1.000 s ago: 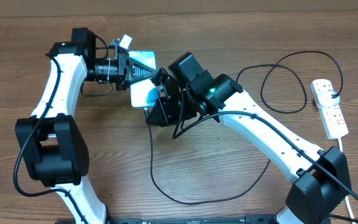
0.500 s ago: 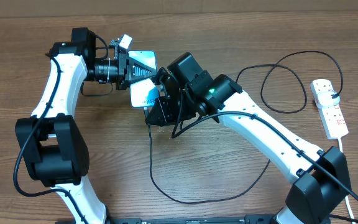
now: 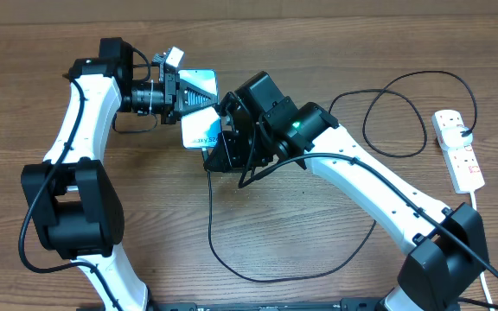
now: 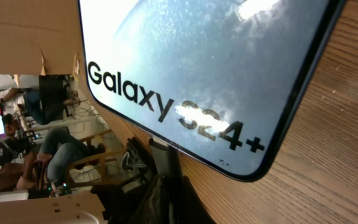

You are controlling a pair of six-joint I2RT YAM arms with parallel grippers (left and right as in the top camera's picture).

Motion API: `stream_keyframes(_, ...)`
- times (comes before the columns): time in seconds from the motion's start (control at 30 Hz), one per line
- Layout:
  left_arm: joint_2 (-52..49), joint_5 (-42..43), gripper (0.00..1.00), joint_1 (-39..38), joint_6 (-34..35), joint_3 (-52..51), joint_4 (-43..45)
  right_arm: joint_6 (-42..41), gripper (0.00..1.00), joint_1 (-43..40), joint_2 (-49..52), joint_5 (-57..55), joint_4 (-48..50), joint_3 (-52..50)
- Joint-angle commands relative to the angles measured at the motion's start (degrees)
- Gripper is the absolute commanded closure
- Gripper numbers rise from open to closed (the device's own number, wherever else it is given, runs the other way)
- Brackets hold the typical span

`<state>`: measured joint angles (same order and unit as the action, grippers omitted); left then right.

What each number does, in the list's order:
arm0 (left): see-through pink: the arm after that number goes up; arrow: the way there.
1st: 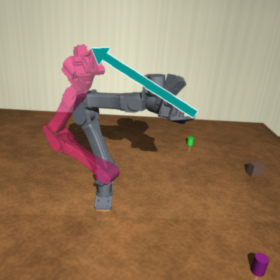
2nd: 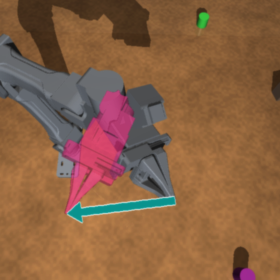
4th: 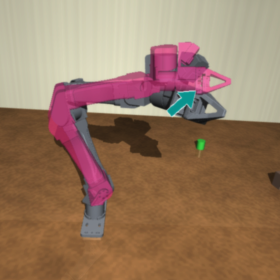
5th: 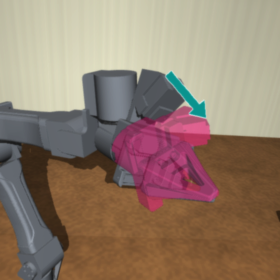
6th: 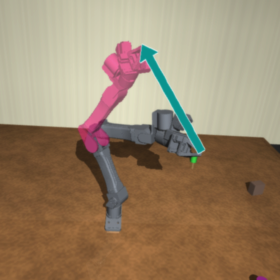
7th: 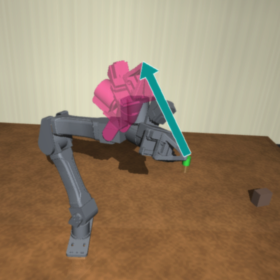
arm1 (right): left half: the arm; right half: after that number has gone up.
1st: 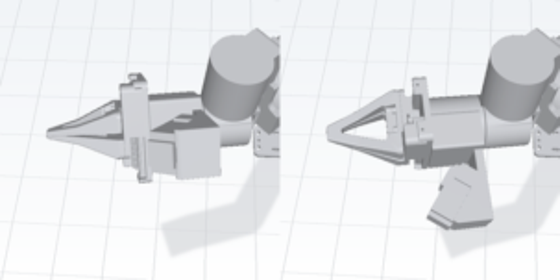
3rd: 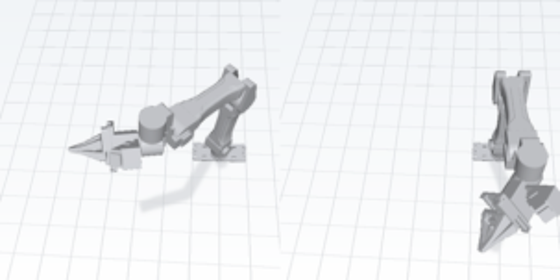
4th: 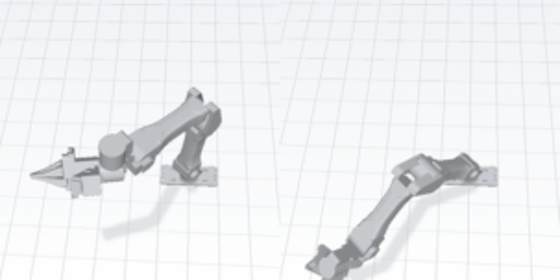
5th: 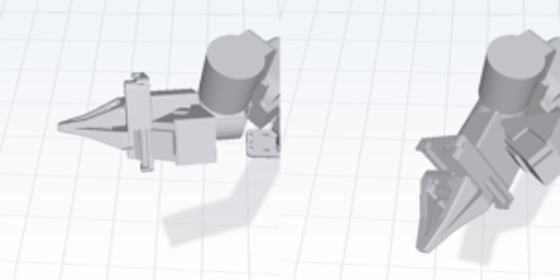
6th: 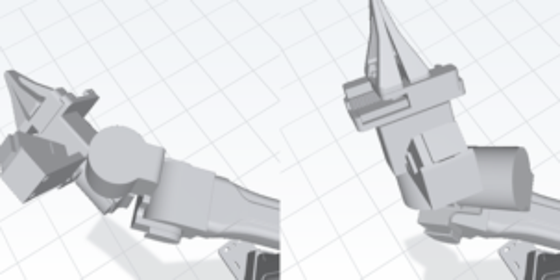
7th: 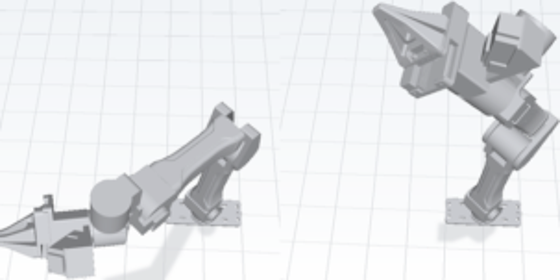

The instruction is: Plug charger to phone and switch on socket

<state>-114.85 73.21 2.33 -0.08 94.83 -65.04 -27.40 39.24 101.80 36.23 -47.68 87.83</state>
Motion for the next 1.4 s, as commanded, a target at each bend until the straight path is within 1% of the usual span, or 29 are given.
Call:
stream_keyframes(0.0, 1.7, 1.8, 0.96, -0.1, -1.0, 0.1, -0.7, -1.4, 0.96, -1.8, -0.3, -2.6, 1.5, 1.8)
stream_keyframes(0.23, 1.7, 1.8, 0.96, -0.1, -1.2, 0.1, -0.9, -4.4, 0.96, -1.8, -0.3, -3.7, 6.1, 1.8)
stream_keyframes(0.47, 1.7, 1.8, 0.96, -0.1, -1.3, 0.1, -0.9, -4.6, 0.96, -1.8, -0.3, -8.7, 7.3, 1.8)
stream_keyframes(0.67, 1.7, 1.8, 0.96, -0.1, -1.2, 0.1, -0.9, -5.8, 0.96, -1.8, -0.3, -9.4, 10.3, 1.8)
stream_keyframes(0.7, 1.7, 1.8, 0.96, -0.1, -1.2, 0.1, -0.9, -5.6, 0.83, -1.8, -0.3, -9.4, 9.9, 1.8)
stream_keyframes(0.73, 1.7, 1.7, 0.96, -0.1, -1.2, 0.1, -0.9, -5.5, 0.59, -1.8, -0.3, -9.4, 9.5, 1.8)
stream_keyframes(0.77, 1.7, 1.7, 0.96, -0.1, -1.2, 0.1, -0.9, -5.3, 0.43, -1.8, -0.3, -9.4, 8.7, 1.8)
stream_keyframes(0.8, 1.7, 1.6, 0.96, -0.1, -1.2, 0.1, -0.9, -5.3, 0.32, -1.8, -0.3, -9.4, 7.8, 1.8)
stream_keyframes(0.83, 1.7, 1.3, 0.96, -0.1, -1.2, 0.1, -0.9, -5.1, 0.29, -1.8, -0.3, -9.4, 6.3, 1.8)
stream_keyframes(1.0, 1.7, 1.2, 0.96, -0.1, -1.2, 0.1, -0.9, 0.4, 0.3, -1.2, -0.3, -6.3, -2.1, 1.8)
stream_keyframes(1.07, 1.7, 1.2, 0.96, -0.1, -1.2, 0.1, -0.9, 0.9, 0.31, -0.4, -0.3, -5.5, -4.0, 1.8)
stream_keyframes(1.17, 1.7, 1.2, 0.96, -0.1, -1.2, 0.1, -0.7, 0.9, 0.33, 0.8, -0.3, -4.7, -4.3, 1.8)
stream_keyframes(1.37, 1.7, 1.4, 0.96, -0.1, -1.1, 0.1, -0.7, 0.6, 0.48, 3.3, -0.3, -4.7, -2.8, 1.8)
